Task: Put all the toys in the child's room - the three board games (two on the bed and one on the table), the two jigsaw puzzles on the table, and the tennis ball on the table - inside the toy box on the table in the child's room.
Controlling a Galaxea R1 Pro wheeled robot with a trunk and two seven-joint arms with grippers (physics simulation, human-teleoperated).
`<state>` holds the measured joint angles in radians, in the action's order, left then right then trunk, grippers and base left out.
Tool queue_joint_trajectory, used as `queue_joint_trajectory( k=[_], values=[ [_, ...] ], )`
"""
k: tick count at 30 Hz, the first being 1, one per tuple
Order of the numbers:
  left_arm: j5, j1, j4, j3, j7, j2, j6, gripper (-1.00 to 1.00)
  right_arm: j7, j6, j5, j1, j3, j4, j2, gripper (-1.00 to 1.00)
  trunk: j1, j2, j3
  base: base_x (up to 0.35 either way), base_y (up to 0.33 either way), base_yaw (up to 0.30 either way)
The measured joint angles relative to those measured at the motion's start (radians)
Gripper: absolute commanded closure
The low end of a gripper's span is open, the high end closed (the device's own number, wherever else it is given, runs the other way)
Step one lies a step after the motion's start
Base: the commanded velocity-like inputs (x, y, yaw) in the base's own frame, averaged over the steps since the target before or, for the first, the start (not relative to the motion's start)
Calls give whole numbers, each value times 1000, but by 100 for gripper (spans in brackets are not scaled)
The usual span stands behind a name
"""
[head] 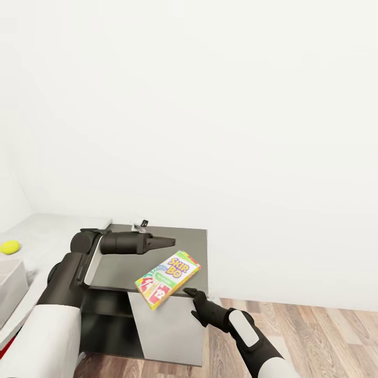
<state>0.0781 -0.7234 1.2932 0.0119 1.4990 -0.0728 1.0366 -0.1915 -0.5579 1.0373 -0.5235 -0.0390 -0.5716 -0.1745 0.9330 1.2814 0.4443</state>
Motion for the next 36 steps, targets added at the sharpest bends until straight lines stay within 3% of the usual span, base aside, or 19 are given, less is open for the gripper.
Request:
queue_joint_trajectory(
  k=[36],
  values=[
    [0, 0, 0, 2, 0, 0, 0, -100, -1, -15, -3, 1, -1, 0, 0, -100, 0, 0, 0, 6, 90, 0]
  ],
)
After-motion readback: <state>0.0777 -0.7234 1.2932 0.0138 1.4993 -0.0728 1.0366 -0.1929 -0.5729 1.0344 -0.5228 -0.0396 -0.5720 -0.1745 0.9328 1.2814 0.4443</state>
